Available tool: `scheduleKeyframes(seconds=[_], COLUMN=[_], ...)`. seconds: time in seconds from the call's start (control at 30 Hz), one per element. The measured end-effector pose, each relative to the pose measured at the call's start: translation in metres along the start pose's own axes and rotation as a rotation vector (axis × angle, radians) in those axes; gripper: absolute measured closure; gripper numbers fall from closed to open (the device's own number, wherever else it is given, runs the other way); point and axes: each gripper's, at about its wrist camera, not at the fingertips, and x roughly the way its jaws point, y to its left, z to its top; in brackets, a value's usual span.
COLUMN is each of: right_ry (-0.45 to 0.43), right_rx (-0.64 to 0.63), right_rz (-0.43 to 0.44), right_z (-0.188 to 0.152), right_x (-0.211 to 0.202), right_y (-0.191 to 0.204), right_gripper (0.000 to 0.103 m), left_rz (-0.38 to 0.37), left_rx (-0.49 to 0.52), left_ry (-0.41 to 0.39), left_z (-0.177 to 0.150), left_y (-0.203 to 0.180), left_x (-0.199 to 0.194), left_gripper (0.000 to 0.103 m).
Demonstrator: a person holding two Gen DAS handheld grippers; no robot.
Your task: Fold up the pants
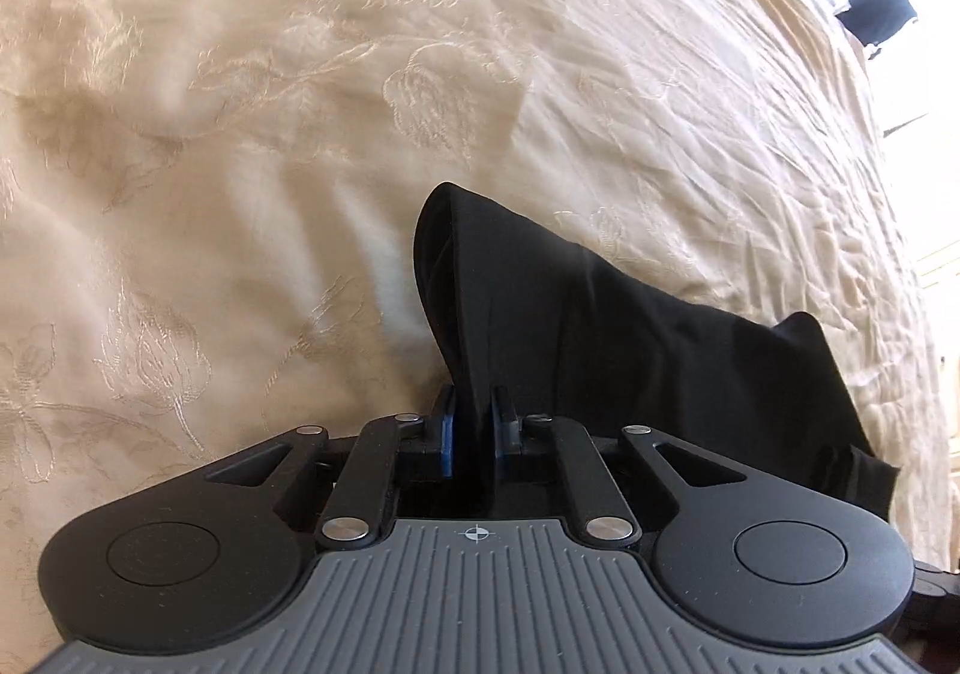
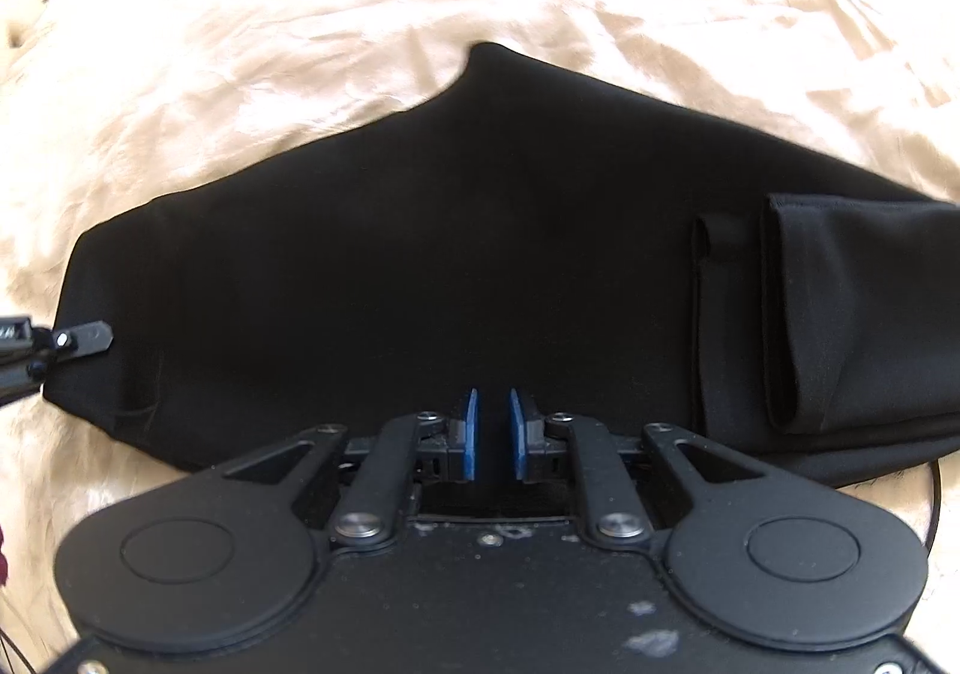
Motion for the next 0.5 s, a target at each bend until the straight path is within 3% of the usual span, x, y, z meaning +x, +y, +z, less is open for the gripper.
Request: scheduleKeyframes(seconds=[0.23, 0.37, 0.5], right_ry=[0.038, 0.060, 0.053], right_rx=[-0.030, 0.019, -0.038], right_rz=[0.030, 0.052, 0.079], right_z=[-0.023, -0.020, -0.022], right_x=[0.012, 0.026, 0.036], right_y=[0.007, -0.002, -0.007], right_gripper=[0.088, 0.091, 0.094], left_rz=[-0.034, -0.076, -0.103], left_rx=[0.028, 0.049, 0.069], left_ry=[-0.076, -0.129, -0.190], left_z=[0.005, 0.001, -0.007], left_y=[-0.037, -0.070, -0.109], left_x=[-0.024, -0.046, -0.061], left_gripper=[0.093, 0.093, 0.093])
